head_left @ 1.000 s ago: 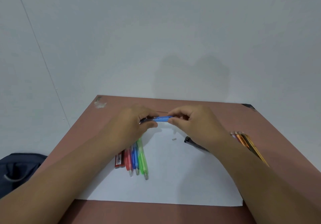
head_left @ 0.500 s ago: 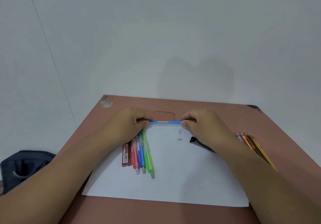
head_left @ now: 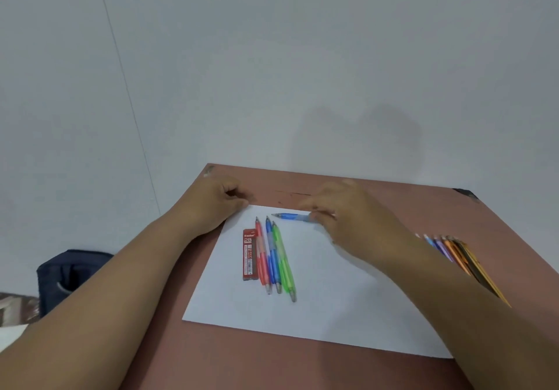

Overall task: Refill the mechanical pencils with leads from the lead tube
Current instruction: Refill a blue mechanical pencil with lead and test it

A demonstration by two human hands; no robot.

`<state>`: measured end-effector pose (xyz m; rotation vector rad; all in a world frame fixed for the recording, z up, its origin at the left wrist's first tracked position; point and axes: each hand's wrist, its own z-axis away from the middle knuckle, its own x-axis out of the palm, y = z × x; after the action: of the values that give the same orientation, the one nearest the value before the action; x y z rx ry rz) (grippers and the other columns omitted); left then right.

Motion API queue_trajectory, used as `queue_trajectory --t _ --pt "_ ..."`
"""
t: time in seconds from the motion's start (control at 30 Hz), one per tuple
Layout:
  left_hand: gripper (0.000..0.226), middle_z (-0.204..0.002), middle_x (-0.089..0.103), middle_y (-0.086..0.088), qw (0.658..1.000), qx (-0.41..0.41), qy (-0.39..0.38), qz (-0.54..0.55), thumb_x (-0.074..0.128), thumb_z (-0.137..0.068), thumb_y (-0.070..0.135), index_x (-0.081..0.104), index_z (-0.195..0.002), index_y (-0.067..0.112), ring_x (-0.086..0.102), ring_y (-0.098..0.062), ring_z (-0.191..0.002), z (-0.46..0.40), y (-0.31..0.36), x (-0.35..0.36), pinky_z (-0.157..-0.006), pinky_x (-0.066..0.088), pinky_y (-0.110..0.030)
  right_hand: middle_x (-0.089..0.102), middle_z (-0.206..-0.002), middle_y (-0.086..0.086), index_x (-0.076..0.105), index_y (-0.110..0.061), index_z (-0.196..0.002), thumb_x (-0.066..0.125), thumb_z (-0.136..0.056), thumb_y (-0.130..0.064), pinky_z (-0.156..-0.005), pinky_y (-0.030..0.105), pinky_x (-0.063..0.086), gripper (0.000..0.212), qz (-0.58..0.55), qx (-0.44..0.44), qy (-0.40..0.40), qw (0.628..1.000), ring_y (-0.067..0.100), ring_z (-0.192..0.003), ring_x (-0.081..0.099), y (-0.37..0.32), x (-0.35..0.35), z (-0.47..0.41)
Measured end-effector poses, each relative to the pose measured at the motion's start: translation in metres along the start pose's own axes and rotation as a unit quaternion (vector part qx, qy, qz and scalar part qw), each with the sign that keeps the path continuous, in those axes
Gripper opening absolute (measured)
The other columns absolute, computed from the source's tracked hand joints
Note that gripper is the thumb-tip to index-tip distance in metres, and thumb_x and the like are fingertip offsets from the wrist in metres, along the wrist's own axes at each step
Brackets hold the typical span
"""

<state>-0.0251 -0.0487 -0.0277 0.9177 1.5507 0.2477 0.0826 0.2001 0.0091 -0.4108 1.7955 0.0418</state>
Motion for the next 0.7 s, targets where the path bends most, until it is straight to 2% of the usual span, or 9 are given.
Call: queue_trajectory --t 0.1,0.2,0.33,0.43,0.5,0.6,0.7 --pt "0.011 -0.098 0.068 0.024 1.0 -0.008 0.009 -0.006 0.074 -0.088 0.031 0.076 -0.097 0.036 0.059 0.004 -0.099 -0.003 -0.008 -0.001 -0.073 0.04 -0.013 0.06 -0.117 -0.019 0.064 -0.041 -0.13 0.052 -0.103 -0.035 -0.083 0.025 0.034 0.03 0.046 -0.077 -0.074 0.993 0.007 -0.101 0.038 -0.035 0.006 -0.012" --pt "0.013 -0.097 0.069 0.019 1.0 -0.012 0.01 -0.021 0.077 -0.084 0.035 0.075 -0.097 0.035 0.061 0.004 -0.09 -0.004 -0.013 -0.006 -0.07 0.04 -0.013 0.058 -0.114 -0.02 0.062 -0.041 -0.131 0.055 -0.098 -0.051 -0.082 0.028 0.037 0.035 0.007 -0.049 -0.106 0.993 0.003 -0.104 0.04 -0.053 0.012 -0.023" --pt "0.018 -0.087 0.065 0.015 0.999 -0.014 0.015 -0.03 0.079 -0.081 0.041 0.075 -0.097 0.033 0.059 0.0 -0.081 -0.002 -0.018 -0.011 -0.066 0.038 -0.017 0.044 -0.102 -0.023 0.056 -0.04 -0.136 0.063 -0.073 -0.08 -0.078 0.03 0.035 0.075 -0.009 0.007 -0.171 0.985 0.004 -0.107 0.037 -0.066 0.014 -0.035" --pt "0.021 -0.087 0.064 0.014 0.999 -0.021 0.011 -0.027 0.08 -0.08 0.042 0.075 -0.098 0.032 0.058 -0.001 -0.082 -0.002 -0.019 -0.012 -0.068 0.04 -0.019 0.044 -0.125 -0.011 0.05 -0.035 -0.143 0.067 -0.062 -0.086 -0.09 0.033 0.038 0.098 0.009 0.021 -0.233 0.972 0.009 -0.117 0.034 -0.071 0.016 -0.036" --pt "0.022 -0.088 0.064 0.015 0.999 -0.025 0.008 -0.024 0.08 -0.08 0.041 0.075 -0.1 0.032 0.058 -0.001 -0.083 -0.002 -0.018 -0.013 -0.069 0.04 -0.02 0.044 -0.126 -0.01 0.052 -0.035 -0.141 0.07 -0.06 -0.084 -0.093 0.034 0.038 0.096 0.002 0.024 -0.228 0.973 0.011 -0.12 0.034 -0.072 0.016 -0.035" --pt "0.022 -0.088 0.063 0.018 1.0 -0.027 0.009 -0.014 0.08 -0.08 0.039 0.075 -0.1 0.032 0.058 0.002 -0.083 -0.002 -0.017 -0.013 -0.068 0.04 -0.018 0.044 -0.118 -0.013 0.056 -0.038 -0.134 0.075 -0.059 -0.08 -0.089 0.033 0.035 0.088 -0.006 0.034 -0.204 0.978 0.01 -0.113 0.033 -0.073 0.016 -0.035" --pt "0.022 -0.089 0.065 0.018 1.0 -0.024 0.008 -0.016 0.08 -0.08 0.038 0.075 -0.101 0.032 0.058 0.003 -0.084 -0.002 -0.016 -0.012 -0.069 0.04 -0.017 0.046 -0.117 -0.015 0.056 -0.042 -0.123 0.082 -0.058 -0.072 -0.09 0.031 0.039 0.077 -0.058 0.06 -0.188 0.979 0.009 -0.113 0.039 -0.073 0.018 -0.033"
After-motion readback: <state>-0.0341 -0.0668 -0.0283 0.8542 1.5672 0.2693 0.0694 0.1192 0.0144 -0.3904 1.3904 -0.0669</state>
